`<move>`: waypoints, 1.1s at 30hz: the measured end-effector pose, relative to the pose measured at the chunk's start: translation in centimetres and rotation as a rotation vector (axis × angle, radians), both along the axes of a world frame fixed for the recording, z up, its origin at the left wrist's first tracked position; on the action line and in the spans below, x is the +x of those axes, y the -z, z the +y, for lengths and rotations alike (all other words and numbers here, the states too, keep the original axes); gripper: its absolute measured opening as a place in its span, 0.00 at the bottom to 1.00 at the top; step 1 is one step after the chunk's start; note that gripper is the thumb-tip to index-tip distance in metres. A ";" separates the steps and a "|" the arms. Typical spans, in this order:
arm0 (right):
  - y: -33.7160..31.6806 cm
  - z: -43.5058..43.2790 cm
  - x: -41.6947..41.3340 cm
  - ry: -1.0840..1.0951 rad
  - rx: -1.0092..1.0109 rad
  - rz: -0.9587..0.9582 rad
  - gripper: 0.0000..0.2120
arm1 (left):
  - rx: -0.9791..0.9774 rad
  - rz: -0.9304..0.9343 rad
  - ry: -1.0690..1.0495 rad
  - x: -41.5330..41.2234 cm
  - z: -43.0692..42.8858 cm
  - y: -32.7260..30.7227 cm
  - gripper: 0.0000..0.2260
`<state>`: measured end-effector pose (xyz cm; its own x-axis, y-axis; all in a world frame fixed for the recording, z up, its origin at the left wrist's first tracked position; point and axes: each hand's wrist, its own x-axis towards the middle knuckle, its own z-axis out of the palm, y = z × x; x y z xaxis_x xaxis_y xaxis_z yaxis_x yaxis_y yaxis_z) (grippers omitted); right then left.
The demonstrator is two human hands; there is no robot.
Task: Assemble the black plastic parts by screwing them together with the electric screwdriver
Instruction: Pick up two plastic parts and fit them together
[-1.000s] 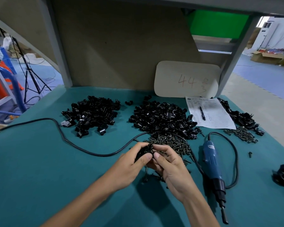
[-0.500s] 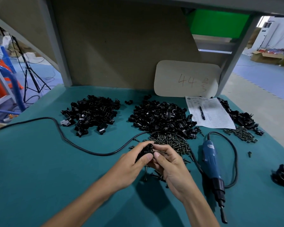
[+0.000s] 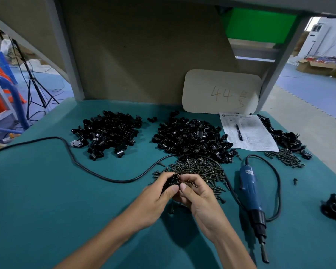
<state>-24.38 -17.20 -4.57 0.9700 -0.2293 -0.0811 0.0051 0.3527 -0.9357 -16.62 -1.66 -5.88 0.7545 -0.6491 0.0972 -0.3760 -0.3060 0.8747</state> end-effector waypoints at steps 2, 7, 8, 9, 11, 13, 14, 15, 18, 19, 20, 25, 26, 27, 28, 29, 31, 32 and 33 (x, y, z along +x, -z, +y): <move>0.1 -0.1 0.1 -0.025 -0.045 0.013 0.08 | 0.011 0.007 -0.005 0.1 0.1 0.0 0.16; -0.1 -3.3 1.9 0.055 -0.630 0.068 0.07 | 0.056 -0.026 -0.083 0.2 0.6 1.0 0.23; 0.0 -4.4 2.6 0.125 -0.878 0.111 0.07 | 0.063 -0.035 -0.109 0.2 0.7 1.3 0.24; 0.0 -5.5 3.3 0.180 -1.115 0.159 0.07 | 0.071 -0.043 -0.132 0.1 0.7 1.7 0.24; 0.5 -7.2 4.5 0.210 -1.399 0.215 0.10 | 0.094 -0.060 -0.161 -0.1 0.7 2.3 0.23; 1.1 -7.9 5.4 0.158 -1.478 0.228 0.12 | 0.107 -0.078 -0.179 -0.3 0.6 2.8 0.21; 1.3 -8.1 5.8 0.134 -1.491 0.219 0.12 | 0.100 -0.089 -0.184 -0.2 0.6 2.9 0.20; 1.5 -8.1 6.1 0.114 -1.501 0.201 0.12 | 0.091 -0.094 -0.188 -0.2 0.5 3.1 0.19; 1.6 -7.9 7.0 0.043 -1.531 0.134 0.12 | 0.066 -0.081 -0.210 0.0 0.5 3.5 0.19; 1.6 -7.7 7.2 0.014 -1.555 0.122 0.13 | 0.066 -0.082 -0.212 0.0 0.6 3.6 0.19; 1.6 -7.5 7.4 -0.010 -1.592 0.112 0.13 | 0.068 -0.088 -0.209 0.0 0.6 3.6 0.18; 1.6 -7.1 8.4 -0.045 -1.690 0.146 0.11 | 0.096 -0.100 -0.196 -0.1 0.7 3.7 0.19; 1.6 -7.1 8.4 -0.041 -1.703 0.154 0.11 | 0.097 -0.103 -0.195 -0.1 0.7 3.7 0.19; 1.6 -7.1 8.4 -0.038 -1.720 0.160 0.11 | 0.099 -0.109 -0.193 -0.1 0.7 3.8 0.19; 1.6 -6.9 8.3 -0.029 -1.733 0.166 0.12 | 0.099 -0.116 -0.190 -0.1 0.8 3.7 0.19; 1.6 -6.8 8.2 -0.008 -1.745 0.154 0.13 | 0.096 -0.123 -0.189 -0.1 0.7 3.7 0.19; 1.5 -6.5 7.7 0.066 -1.763 0.082 0.11 | 0.086 -0.129 -0.184 -0.2 0.7 3.7 0.20; 1.2 -6.5 7.4 0.106 -1.752 0.054 0.11 | 0.084 -0.127 -0.184 -0.2 0.7 3.7 0.21; 0.9 -6.5 7.3 0.129 -1.734 0.034 0.10 | 0.085 -0.123 -0.185 -0.1 0.7 3.8 0.22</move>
